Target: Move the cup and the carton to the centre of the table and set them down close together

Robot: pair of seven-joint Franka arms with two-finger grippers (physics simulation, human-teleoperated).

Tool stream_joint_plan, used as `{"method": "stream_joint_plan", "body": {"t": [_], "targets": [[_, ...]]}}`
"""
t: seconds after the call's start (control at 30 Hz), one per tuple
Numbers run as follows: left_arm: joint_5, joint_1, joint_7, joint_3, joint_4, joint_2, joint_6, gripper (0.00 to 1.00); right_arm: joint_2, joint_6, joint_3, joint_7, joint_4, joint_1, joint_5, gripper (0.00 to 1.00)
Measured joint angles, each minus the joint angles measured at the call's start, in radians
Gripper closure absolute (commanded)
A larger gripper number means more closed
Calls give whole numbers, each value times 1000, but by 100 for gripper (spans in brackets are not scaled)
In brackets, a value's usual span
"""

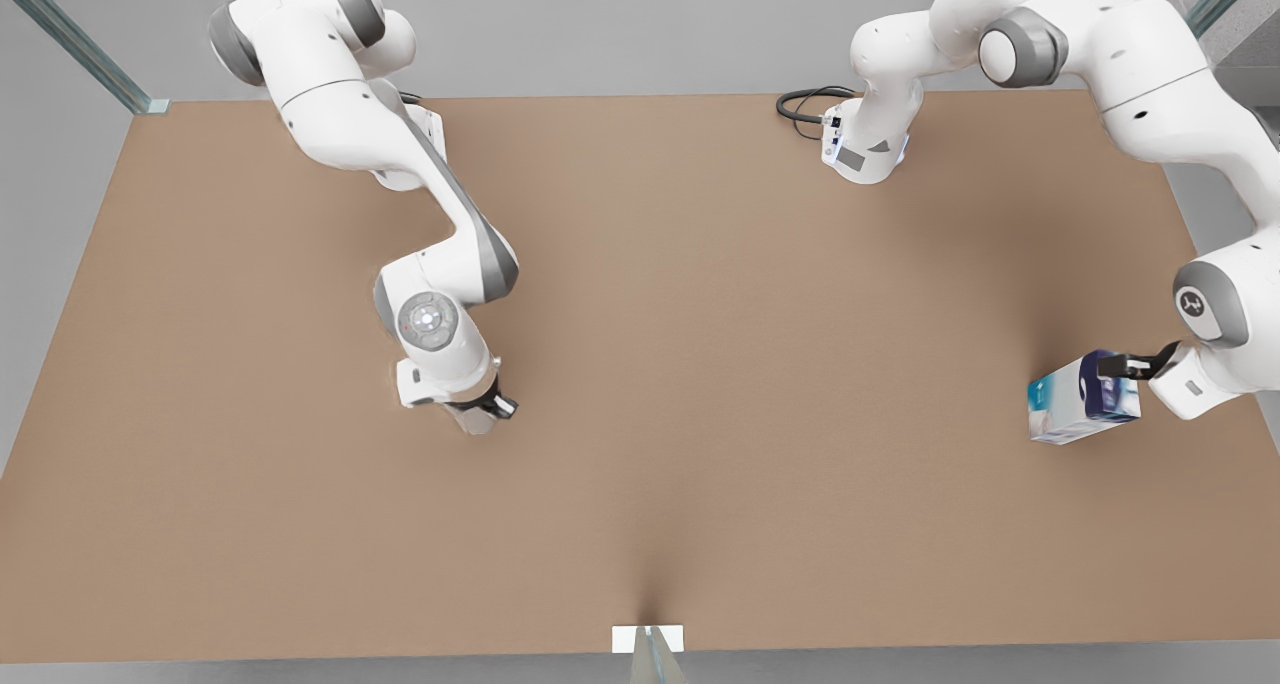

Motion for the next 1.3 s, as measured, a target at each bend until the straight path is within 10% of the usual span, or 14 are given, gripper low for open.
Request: {"method": "stream_joint_plan", "body": {"t": [0.3,0.57,0.67,1.17,1.23,1.3], "targets": [[-4,5,-5,0,0,36,14,0,437,58,-90,87,634,189,303,79],[-5,8,-6,0,0,69,17,0,471,96,-74,102,637,241,359,79],[-4,7,-8,1,0,70,19,41,470,77,-71,102,609,247,355,79],[13,6,-118,-9,6,58,1,37,489,97,-64,95,560,299,221,79],[14,2,-147,-9,3,42,-21,37,489,95,-62,95,560,299,224,57],[15,-3,-189,-9,3,32,-56,37,491,95,-61,96,560,299,227,1]]}}
